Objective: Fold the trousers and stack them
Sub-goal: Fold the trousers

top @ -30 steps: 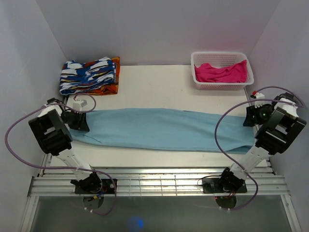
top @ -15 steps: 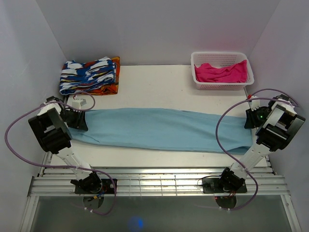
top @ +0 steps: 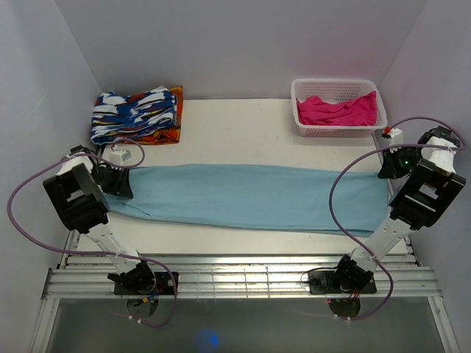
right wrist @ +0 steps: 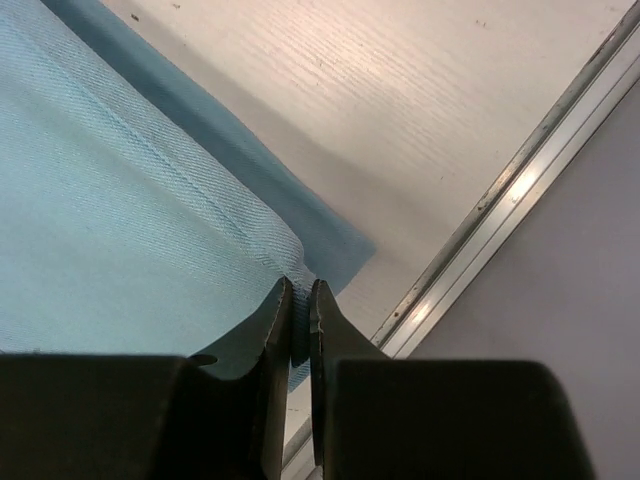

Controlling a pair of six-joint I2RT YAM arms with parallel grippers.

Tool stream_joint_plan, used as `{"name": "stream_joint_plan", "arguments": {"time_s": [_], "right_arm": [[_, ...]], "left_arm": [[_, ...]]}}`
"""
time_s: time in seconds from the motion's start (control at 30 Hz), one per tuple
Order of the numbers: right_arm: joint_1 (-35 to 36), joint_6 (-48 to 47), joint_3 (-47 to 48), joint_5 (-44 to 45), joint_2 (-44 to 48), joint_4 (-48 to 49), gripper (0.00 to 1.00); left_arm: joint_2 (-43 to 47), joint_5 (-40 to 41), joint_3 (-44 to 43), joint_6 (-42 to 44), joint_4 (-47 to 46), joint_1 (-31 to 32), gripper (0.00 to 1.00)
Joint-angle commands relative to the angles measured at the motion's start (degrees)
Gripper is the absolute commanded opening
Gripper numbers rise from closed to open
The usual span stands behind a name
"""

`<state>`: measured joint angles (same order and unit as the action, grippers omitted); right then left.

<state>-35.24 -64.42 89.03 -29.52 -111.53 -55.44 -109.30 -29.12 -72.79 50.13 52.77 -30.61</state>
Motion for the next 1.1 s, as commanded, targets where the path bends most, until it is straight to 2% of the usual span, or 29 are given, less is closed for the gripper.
{"name": "stream_joint_plan", "arguments": {"time_s": [0.0,0.07,0.2,0.3,0.33,0.37,0.4,0.43,0.53,0.63,0.67,0.77,0.8,0.93,1.0,1.07], "right_arm": [[0.26,-0.18,3.69,2.08,-0.18,3.49,0.08],[0.79,-0.26,2.73,3.23,-1.76,4.63,0.08],[1.32,-0.18,-1.66,7.45,-3.26,9.54,0.08],[1.58,1.49,-3.17,9.56,-3.35,11.06,0.43],[1.76,1.93,-3.08,10.00,-2.65,10.88,0.64],[1.76,2.46,-2.90,10.27,-2.12,10.71,0.79],[1.84,2.37,-2.55,10.70,-1.25,10.44,0.88],[1.85,2.37,-2.11,10.54,0.68,8.96,0.91],[2.63,2.81,1.92,7.55,4.37,4.40,0.92],[5.88,1.23,4.13,3.60,8.06,-5.62,0.87],[6.85,0.79,3.17,2.98,8.95,-9.82,0.86],[11.42,-1.40,-5.77,1.92,13.69,-13.46,0.78],[13.43,-1.84,-12.41,2.09,15.09,-13.38,0.77],[17.05,-0.01,-27.29,6.04,21.60,-6.45,0.75],[17.58,0.70,-30.57,8.94,21.88,-3.72,0.74],[17.58,1.40,-34.09,11.49,20.56,0.58,0.72]], "left_arm": [[-6.10,15.24,2.40,4.01,-9.80,-1.21,0.53],[-6.10,15.59,2.22,3.84,-9.80,-1.29,0.54],[-5.67,15.68,2.13,3.66,-9.97,-1.29,0.66],[-4.70,14.63,1.96,2.96,-9.97,-1.29,0.74],[-4.09,14.10,1.95,2.96,-9.54,-1.29,0.78],[-3.39,13.31,1.78,2.87,-9.18,-1.29,0.81],[-1.47,10.61,1.52,2.61,-7.70,-1.29,0.83],[-0.23,8.75,1.08,2.69,-6.64,-1.29,0.86],[4.78,1.81,-1.64,0.16,-2.77,-1.29,0.91],[7.60,-2.77,-6.56,-3.62,1.18,-1.38,0.93],[7.78,-3.48,-9.62,-5.29,2.58,-1.29,0.93],[8.66,-3.22,-12.71,-9.59,4.88,-1.38,0.93],[8.83,-2.52,-14.03,-10.39,5.14,-1.38,0.93],[9.01,4.94,-14.57,-14.44,4.18,-2.17,0.92],[8.22,6.62,-14.48,-15.23,4.00,-4.01,0.90],[7.87,4.27,-14.39,-14.71,3.83,-5.33,0.87]]}}
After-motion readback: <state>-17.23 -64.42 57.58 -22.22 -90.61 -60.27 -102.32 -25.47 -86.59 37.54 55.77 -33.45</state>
